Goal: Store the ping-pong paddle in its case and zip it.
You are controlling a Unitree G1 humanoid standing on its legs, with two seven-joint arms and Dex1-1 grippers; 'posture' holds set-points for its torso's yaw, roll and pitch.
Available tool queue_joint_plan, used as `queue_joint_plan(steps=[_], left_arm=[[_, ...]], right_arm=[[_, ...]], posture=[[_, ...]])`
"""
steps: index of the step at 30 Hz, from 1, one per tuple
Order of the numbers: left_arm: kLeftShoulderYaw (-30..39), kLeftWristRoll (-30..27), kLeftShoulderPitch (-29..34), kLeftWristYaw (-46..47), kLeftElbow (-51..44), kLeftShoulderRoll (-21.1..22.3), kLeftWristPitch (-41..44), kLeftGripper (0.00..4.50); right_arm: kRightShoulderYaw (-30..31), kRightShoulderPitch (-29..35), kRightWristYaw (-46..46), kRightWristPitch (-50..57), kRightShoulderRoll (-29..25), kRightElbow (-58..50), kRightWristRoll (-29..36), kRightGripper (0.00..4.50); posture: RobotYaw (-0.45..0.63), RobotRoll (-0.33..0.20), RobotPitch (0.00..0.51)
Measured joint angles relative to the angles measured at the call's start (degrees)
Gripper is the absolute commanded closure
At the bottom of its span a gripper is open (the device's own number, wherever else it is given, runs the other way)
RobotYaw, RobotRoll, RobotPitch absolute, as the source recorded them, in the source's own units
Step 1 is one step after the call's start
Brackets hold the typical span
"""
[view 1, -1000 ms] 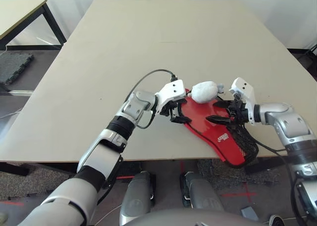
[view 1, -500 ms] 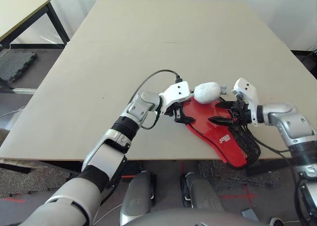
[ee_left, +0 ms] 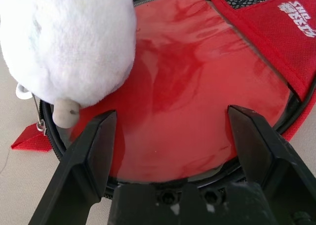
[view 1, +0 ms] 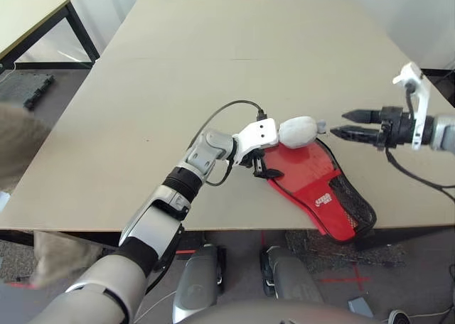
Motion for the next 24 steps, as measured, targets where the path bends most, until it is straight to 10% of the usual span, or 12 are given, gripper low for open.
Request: queue_joint_plan(steps=[17, 24], left_arm=[[-0.08, -0.03, 2.42, -0.30, -4.76, 1.26, 2.38, 0.03], [-0.10, -0.03, 2.54, -0.55, -5.38, 1.66, 3.06, 0.00]], right_arm=[[9.39, -2.42, -3.55, -8.24, 10.09, 12.84, -7.85, 0.00], [9.81, -3.00, -3.93, -10.33, 11.56, 17.15, -10.22, 2.05]], posture=[[0.01, 0.000, 0.116], [0.01, 0.000, 0.112]])
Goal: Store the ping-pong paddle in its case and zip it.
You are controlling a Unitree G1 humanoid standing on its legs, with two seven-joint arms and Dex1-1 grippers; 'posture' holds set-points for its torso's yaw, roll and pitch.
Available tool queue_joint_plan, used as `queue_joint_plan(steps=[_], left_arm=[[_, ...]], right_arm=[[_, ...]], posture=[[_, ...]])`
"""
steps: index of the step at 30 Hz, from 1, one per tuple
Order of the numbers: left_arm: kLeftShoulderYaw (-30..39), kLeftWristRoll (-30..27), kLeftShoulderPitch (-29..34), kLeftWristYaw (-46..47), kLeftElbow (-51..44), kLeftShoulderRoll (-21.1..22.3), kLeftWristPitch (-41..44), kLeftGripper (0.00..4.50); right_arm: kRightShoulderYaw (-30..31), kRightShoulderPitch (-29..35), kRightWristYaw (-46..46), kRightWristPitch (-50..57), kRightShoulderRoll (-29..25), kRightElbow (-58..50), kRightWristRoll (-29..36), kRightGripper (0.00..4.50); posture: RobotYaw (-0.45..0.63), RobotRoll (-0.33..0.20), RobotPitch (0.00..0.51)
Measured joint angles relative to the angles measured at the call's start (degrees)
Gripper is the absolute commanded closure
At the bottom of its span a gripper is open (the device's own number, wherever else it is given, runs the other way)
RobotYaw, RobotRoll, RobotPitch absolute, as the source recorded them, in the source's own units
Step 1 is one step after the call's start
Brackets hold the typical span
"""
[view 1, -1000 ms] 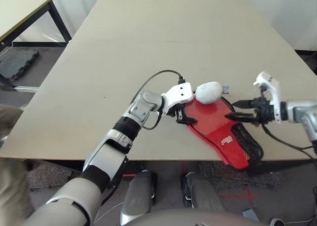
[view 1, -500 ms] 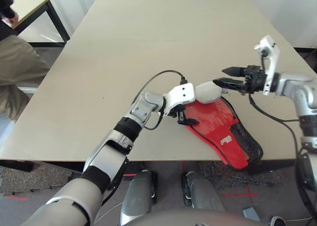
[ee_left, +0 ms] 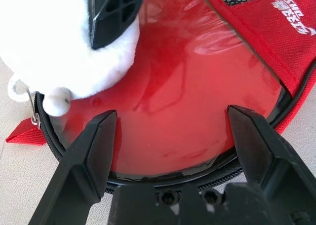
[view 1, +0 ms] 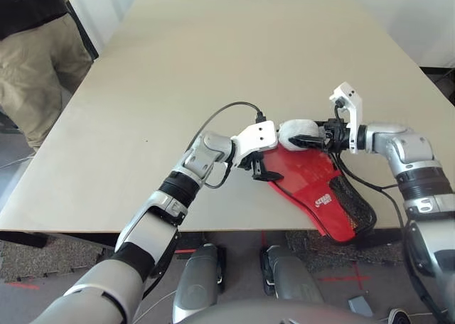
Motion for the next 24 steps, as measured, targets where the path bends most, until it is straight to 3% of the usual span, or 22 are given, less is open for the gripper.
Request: queue_joint_plan(steps=[5, 7, 14, 24], left_arm=[[-0.03, 0.01, 0.10, -0.12, -0.22, 0.30, 0.07, 0.00], [-0.17, 0.00, 0.17, -0.12, -0.34, 0.20, 0.15, 0.00], [-0.60, 0.00, 0.56, -0.11, -1.36, -0.15, 0.61, 0.00], [-0.60, 0.00, 0.68, -0.10, -1.42, -0.08, 0.92, 0.00]], right_arm=[[0.06, -7.16, -1.96, -6.62, 3.45, 11.62, -3.06, 3.81], [-0.16, -10.12, -3.03, -9.07, 4.47, 16.36, -3.80, 4.21], [-1.39, -16.16, -8.01, -17.75, 7.23, 30.47, -6.00, 4.29], [-3.29, -18.12, -13.38, -25.27, 7.50, 37.74, -7.82, 4.29]], posture=[[0.02, 0.000, 0.114], [0.03, 0.000, 0.114], [0.03, 0.000, 0.111], [0.02, 0.000, 0.116]])
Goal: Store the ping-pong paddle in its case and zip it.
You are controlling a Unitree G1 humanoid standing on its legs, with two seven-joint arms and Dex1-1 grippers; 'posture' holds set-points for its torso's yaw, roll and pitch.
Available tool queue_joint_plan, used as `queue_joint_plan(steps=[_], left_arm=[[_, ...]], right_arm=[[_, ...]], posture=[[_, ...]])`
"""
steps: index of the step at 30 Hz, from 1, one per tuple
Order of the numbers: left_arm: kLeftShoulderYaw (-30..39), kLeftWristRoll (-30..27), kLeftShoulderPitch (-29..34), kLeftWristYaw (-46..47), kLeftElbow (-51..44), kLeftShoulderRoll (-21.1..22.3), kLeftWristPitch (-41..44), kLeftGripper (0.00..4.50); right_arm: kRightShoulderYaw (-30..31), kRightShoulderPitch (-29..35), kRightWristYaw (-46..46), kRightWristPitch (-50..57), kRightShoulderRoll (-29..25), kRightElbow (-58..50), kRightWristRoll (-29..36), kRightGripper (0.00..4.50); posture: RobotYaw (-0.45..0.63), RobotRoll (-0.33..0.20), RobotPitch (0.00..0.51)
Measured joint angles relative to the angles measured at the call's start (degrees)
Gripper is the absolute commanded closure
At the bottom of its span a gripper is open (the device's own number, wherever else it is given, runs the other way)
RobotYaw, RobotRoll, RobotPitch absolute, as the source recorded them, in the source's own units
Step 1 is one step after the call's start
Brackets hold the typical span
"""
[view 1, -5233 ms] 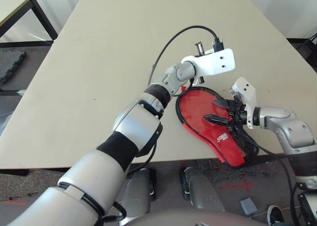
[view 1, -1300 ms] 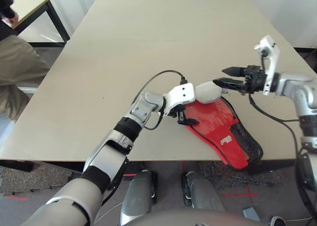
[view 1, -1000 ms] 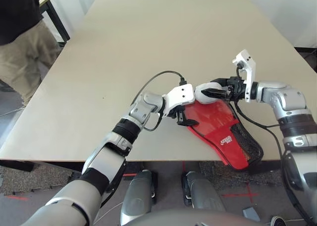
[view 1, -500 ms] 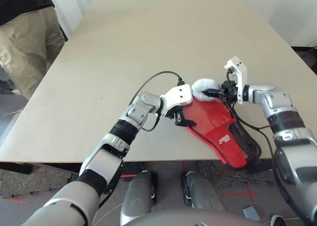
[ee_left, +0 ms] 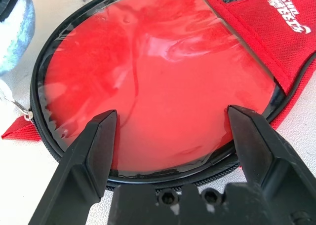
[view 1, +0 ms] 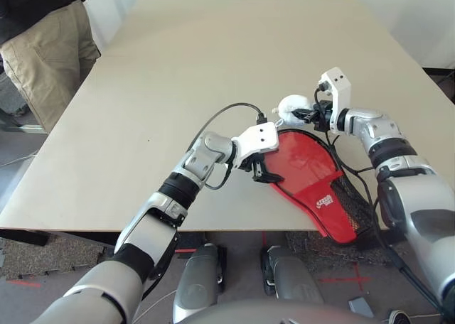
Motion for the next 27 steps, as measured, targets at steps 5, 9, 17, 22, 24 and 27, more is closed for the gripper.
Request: queue_joint_plan(steps=[5, 9, 17, 22, 24, 27], left_arm=[[-0.12, 0.00, 0.72, -0.02, -0.90, -0.02, 0.16, 0.00], [-0.46, 0.00, 0.83, -0.09, -1.30, -0.05, 0.31, 0.00], [-0.60, 0.00, 0.83, -0.11, -1.42, -0.31, 0.67, 0.00], [-1.00, 0.00, 0.83, -0.09, -1.38, -0.76, 0.69, 0.00], [-1.03, 0.00, 0.79, -0.06, -1.16, -1.04, 0.70, 0.00], [-1.02, 0.00, 0.60, -0.06, -0.69, -1.26, 0.67, 0.00]], right_arm=[[-1.38, 0.01, -1.38, -1.02, -1.25, 0.82, -0.64, 4.29], [-1.82, 0.07, -4.11, -2.14, -3.63, 2.43, -1.62, 4.29], [-1.93, 1.89, -5.29, -3.23, -5.55, 3.22, -2.63, 4.29], [-3.00, 3.49, -2.81, -3.08, -8.19, 3.03, -2.52, 4.30], [-3.86, 4.92, -1.30, -2.78, -10.03, 2.53, -2.40, 4.30], [-4.29, 7.40, 1.89, -1.90, -13.32, 1.65, -2.27, 4.30]], posture=[[0.01, 0.000, 0.121], [0.01, 0.000, 0.122], [0.02, 0.000, 0.127], [0.00, 0.000, 0.133], [0.00, 0.000, 0.133], [-0.01, 0.000, 0.136]])
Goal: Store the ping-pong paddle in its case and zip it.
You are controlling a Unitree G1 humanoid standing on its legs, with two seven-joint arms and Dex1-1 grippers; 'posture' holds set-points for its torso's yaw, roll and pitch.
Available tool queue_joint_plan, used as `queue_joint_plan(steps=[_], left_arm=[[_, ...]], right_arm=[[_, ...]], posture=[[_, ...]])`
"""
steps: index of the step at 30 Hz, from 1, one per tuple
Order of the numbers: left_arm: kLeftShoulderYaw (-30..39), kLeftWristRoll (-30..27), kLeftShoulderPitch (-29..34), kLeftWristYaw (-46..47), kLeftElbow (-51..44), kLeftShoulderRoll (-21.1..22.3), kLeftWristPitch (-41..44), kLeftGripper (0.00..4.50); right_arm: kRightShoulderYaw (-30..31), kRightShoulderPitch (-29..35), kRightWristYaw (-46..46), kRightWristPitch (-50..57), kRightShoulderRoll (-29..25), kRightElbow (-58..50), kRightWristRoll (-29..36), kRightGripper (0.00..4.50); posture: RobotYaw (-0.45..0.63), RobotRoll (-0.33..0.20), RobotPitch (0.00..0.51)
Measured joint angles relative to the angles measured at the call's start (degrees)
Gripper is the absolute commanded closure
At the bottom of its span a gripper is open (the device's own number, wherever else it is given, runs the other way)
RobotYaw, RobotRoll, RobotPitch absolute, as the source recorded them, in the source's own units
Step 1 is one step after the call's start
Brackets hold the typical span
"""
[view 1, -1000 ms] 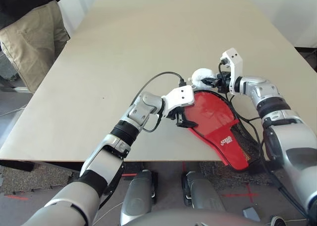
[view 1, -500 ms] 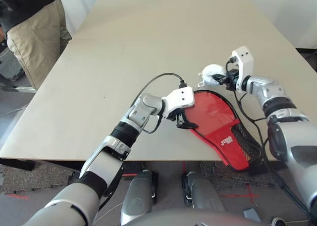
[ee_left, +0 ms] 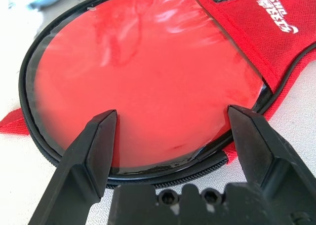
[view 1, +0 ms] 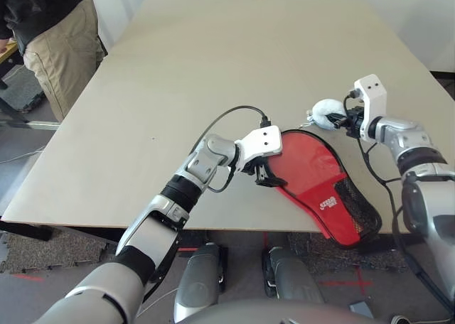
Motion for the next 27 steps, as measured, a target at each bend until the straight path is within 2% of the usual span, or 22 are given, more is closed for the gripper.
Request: queue_joint_plan(steps=[8, 13, 27], left_arm=[[-0.36, 0.09, -1.72, 0.00, 2.56, -1.36, -0.47, 0.00], [-0.65, 0.55, -3.28, 0.36, 4.99, -3.06, -0.96, 0.00], [-0.70, 0.72, -3.72, 0.74, 6.64, -3.71, -2.90, 0.00]], right_arm=[[-0.08, 6.44, 11.47, 5.49, -4.76, -8.93, 1.44, 4.30], [0.14, 12.40, 17.55, 11.16, -7.70, -18.66, 2.76, 4.30], [0.26, 23.90, 23.74, 23.49, -13.44, -36.78, 6.93, 4.30]], posture=[[-0.02, 0.000, 0.144], [-0.03, 0.000, 0.150], [-0.04, 0.000, 0.163]])
